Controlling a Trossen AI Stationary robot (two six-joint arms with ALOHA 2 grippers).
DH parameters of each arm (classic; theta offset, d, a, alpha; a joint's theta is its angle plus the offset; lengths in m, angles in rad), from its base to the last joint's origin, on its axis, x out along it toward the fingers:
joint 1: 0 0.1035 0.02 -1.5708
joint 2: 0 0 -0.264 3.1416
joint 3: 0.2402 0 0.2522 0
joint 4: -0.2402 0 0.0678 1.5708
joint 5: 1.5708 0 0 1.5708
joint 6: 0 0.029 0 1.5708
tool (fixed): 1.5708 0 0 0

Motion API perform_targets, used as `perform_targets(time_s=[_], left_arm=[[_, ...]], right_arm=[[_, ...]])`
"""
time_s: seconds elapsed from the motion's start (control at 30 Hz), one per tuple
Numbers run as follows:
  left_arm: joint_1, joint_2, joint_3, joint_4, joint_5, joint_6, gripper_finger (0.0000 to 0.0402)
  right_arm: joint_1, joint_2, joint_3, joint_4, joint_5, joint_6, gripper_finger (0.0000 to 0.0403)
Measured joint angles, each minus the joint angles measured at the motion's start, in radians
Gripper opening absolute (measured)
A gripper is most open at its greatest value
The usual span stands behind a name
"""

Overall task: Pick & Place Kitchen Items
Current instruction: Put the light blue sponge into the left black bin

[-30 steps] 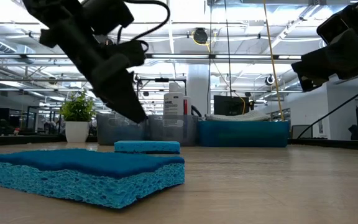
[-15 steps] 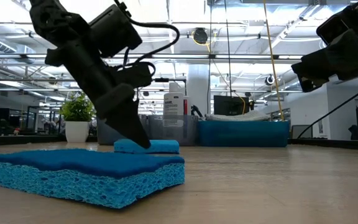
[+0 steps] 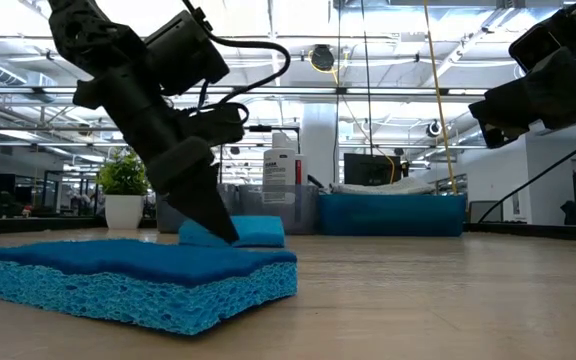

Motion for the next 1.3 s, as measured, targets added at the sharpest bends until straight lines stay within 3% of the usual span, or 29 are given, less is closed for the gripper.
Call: perform_targets(time_s=[0.2, 0.97, 1.3], left_arm=[[-0.018, 0.000, 0.001, -0.061, -0.009, 0.031, 0.0349], [-0.018, 0.001, -0.001, -0.029, -0.048, -0.001, 0.0349], [-0.015, 0.003, -0.003, 0.039, -0.041, -0.127, 0.0349]], right_arm=[[0.000, 0.000, 0.000, 0.000, 0.000, 0.000, 0.0100], [0.000, 0.000, 0.000, 0.000, 0.000, 0.000, 0.0100], [0.000, 0.000, 0.000, 0.000, 0.000, 0.000, 0.0100]])
